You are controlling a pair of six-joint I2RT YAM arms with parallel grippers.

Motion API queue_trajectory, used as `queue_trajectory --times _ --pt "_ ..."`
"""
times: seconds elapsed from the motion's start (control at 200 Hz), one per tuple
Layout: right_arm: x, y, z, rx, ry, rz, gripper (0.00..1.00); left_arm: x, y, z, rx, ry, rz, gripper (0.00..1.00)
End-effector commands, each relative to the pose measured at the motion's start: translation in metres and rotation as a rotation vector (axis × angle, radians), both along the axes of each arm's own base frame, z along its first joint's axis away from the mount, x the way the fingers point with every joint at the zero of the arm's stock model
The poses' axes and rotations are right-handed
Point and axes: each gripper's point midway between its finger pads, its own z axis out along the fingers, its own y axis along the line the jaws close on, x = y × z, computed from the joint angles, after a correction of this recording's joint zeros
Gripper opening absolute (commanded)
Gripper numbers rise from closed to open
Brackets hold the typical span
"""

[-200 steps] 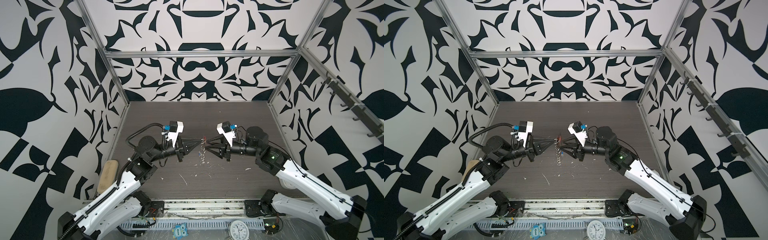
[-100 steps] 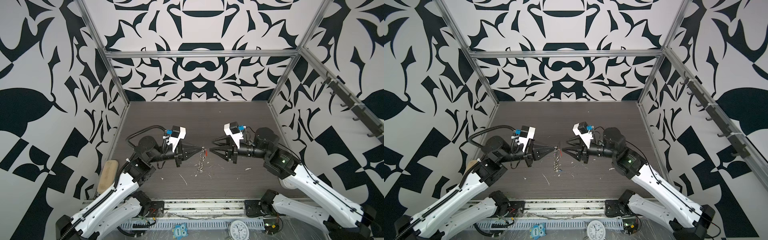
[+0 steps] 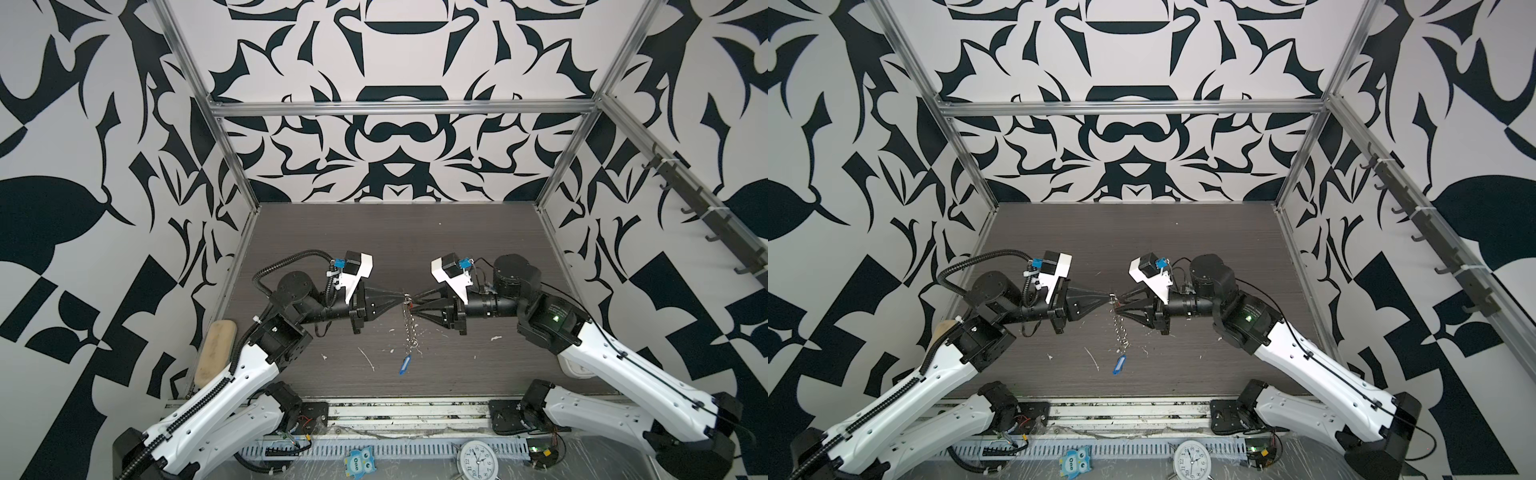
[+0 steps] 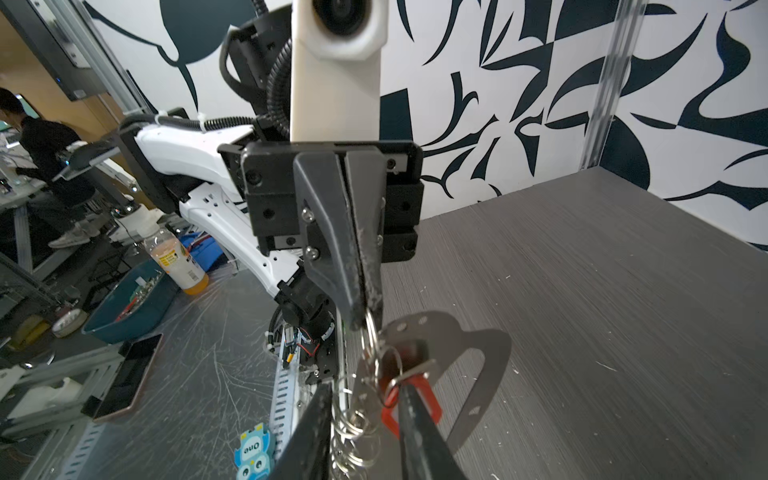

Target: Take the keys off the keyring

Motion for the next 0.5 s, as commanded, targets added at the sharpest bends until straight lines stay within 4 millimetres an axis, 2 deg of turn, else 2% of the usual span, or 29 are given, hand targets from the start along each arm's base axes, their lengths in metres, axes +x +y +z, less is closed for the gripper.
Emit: queue_trajectory --times 0.0,0.28,0.42,0.495 --pt "-0.003 -0.001 0.023 0.042 -0.061 0.007 0.25 -0.007 0.003 0.027 -0.060 -0.061 -0.016 0.00" --pt "0.006 0.001 0.020 0.032 -0.063 -0.035 0.16 -0.008 0.002 0.029 -0.071 -0.054 -0.029 0.00" --pt "0.010 0.001 0.021 0.036 -0.074 -0.063 0.28 -0.009 0.002 0.028 -0.072 -0.051 -0.036 0.00" --pt "0.013 0.001 0.022 0.036 -0.080 -0.080 0.30 -0.009 0.002 0.027 -0.072 -0.049 -0.037 0.00"
